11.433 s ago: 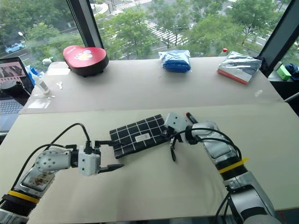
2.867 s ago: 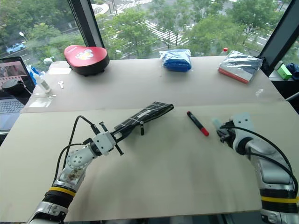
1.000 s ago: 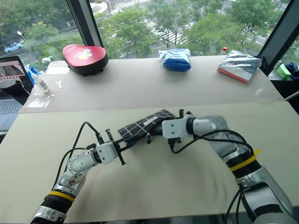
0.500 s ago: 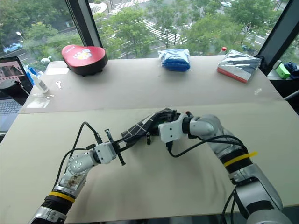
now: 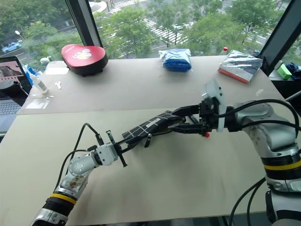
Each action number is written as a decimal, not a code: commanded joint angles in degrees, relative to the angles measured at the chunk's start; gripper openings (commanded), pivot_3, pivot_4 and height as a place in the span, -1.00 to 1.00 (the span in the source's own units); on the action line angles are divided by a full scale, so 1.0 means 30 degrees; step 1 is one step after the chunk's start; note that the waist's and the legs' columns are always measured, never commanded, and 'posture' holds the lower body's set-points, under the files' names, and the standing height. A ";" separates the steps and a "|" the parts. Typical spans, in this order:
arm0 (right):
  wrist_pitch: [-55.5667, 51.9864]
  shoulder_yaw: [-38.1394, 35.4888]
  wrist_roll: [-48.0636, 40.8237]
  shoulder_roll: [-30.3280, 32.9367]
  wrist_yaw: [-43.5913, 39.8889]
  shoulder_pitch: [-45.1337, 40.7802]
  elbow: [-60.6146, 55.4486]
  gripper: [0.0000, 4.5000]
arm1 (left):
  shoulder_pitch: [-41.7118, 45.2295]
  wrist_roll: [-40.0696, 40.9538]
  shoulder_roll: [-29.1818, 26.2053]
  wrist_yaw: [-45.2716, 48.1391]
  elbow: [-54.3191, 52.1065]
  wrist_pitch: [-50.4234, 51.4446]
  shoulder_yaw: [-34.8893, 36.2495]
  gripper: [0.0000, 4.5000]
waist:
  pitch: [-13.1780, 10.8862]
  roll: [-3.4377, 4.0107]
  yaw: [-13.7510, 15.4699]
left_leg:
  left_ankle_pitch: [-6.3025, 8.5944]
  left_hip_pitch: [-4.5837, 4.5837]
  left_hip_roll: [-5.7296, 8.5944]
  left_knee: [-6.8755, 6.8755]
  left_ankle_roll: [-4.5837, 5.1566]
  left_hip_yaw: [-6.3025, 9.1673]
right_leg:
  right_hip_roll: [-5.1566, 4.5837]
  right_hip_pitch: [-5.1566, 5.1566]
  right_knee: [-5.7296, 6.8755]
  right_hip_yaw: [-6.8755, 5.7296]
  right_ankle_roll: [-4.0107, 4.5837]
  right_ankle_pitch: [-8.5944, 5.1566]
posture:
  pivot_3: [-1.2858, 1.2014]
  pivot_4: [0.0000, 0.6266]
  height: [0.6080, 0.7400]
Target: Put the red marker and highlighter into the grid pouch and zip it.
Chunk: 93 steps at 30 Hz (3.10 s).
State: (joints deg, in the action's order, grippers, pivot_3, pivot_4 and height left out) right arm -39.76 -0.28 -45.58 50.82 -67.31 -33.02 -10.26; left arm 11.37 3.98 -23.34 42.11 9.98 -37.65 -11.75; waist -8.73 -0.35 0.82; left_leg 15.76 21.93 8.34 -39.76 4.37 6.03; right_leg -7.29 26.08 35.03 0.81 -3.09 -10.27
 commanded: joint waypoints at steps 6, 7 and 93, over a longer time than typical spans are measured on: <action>0.0718 -0.1883 0.2922 -0.1717 0.5566 -0.0923 0.3327 0.37 | -0.0087 -0.0133 -0.0060 -0.0260 -0.0316 -0.0482 0.0215 -1.00 | 0.0000 0.0000 -0.0013 | -0.0009 0.0005 -0.0004 -0.0010 -0.0013 -0.0037 | -0.0001 0.0017 0.0013 0.0002 -0.0002 0.0034 | 0.03 -0.52 1.00; 0.1237 -0.1220 0.4278 -0.1868 0.6396 -0.0829 0.3831 0.37 | -0.0085 -0.0127 -0.0066 -0.0260 -0.0304 -0.0484 0.0226 -1.00 | 0.0000 0.0000 -0.0012 | -0.0009 0.0007 -0.0004 -0.0010 -0.0012 -0.0047 | -0.0001 0.0022 0.0013 0.0003 -0.0003 0.0039 | 0.03 -0.52 1.00; 1.1568 0.5860 1.6817 -0.0873 0.0585 -0.1491 0.1139 -0.77 | 0.0248 -0.0111 0.0051 -0.0160 -0.0584 0.0066 0.0058 -1.00 | 0.0000 0.0010 -0.0050 | -0.0026 -0.0015 -0.0068 -0.0024 -0.0044 -0.0134 | 0.0067 0.0035 -0.0012 0.0005 0.0008 0.0126 | 0.03 -0.52 1.00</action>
State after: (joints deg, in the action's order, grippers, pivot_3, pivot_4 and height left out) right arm -7.49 16.72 3.67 48.76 -65.68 -36.08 -6.55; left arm 11.67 3.43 -23.30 41.66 8.68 -36.32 -11.48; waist -8.73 -0.31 0.67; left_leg 15.68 21.87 8.14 -39.83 4.23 5.63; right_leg -7.08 26.18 35.00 0.82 -3.07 -9.89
